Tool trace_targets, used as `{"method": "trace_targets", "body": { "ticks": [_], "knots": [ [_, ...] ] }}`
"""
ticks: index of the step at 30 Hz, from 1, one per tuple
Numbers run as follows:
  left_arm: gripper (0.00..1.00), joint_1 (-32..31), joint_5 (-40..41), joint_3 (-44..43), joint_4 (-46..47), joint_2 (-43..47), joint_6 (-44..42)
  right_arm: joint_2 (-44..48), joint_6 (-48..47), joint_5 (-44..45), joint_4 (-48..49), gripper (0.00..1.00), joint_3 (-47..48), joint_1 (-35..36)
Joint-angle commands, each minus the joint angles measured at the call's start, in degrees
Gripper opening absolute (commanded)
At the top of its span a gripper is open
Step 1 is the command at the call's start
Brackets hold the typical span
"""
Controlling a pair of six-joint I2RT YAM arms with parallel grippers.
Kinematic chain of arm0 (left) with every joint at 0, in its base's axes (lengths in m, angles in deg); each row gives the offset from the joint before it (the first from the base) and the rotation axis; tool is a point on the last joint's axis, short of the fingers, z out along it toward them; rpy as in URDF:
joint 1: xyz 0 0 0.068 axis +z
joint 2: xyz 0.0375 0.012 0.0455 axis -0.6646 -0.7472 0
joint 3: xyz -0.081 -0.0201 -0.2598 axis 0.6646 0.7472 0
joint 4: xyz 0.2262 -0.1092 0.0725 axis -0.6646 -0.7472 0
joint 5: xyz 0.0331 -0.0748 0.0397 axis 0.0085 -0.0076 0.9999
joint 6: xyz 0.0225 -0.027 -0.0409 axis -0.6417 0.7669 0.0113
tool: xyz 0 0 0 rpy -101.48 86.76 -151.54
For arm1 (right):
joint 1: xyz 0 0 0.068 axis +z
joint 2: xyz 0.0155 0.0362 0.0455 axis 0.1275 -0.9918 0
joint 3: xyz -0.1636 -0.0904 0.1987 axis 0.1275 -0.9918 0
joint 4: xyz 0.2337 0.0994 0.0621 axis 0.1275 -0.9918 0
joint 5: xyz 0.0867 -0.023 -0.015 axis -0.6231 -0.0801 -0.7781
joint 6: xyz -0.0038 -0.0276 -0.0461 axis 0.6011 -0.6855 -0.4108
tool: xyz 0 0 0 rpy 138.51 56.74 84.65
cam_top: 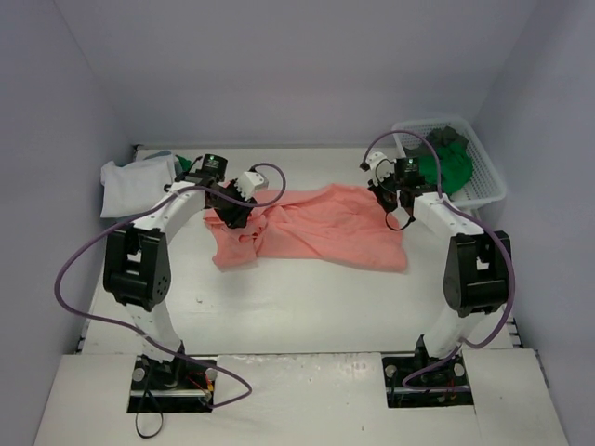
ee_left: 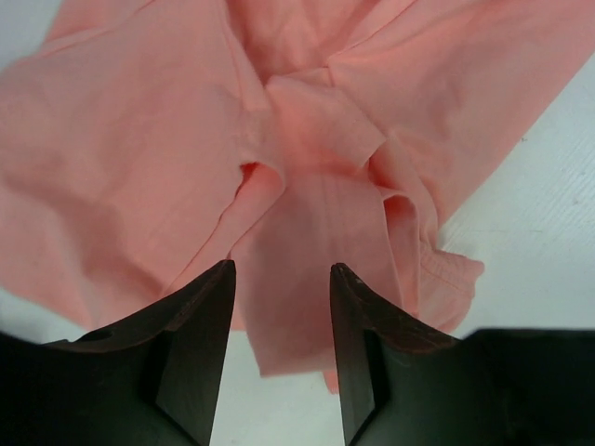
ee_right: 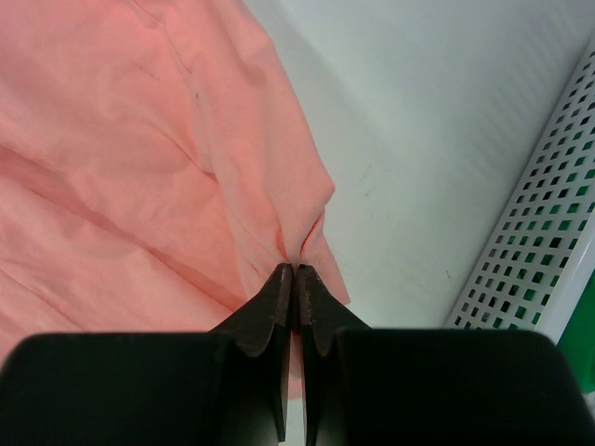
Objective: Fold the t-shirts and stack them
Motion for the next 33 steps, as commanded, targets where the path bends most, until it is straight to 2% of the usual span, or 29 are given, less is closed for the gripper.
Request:
{"method": "trace_targets", "body": {
  "ticks": [1,9,14,27,30,33],
  "knots": [
    [0.42,-1.71,-2.05,-1.52,5.97,1.06,-2.91,0.5,0.08,-0.86,1.59,0.0,1.16,0.2],
    [0.43,-2.32,-2.32,-1.52,10.02,-1.68,-3.17,-0.29,-0.09,-1.13,1.59,0.0,0.98,0.2],
    [0.45,-3.29,0.4,-0.2,13.8,-2.46,-4.66,-0.9,0.35,-1.66,1.41,0.0,1.42,0.64],
    [0.45,-3.38,-0.83,-3.98,12.75,-7.3,-4.14,-1.52,0.44,-1.83,1.41,0.0,1.69,0.99],
    [0.3,-3.38,0.32,-4.24,13.8,-7.56,-4.14,-1.78,0.44,-1.83,1.41,0.0,1.42,1.08],
    [0.27,-3.38,0.5,-5.12,13.27,-7.57,-3.79,-1.96,0.35,-1.74,1.41,0.0,1.34,1.26]
  ]
}}
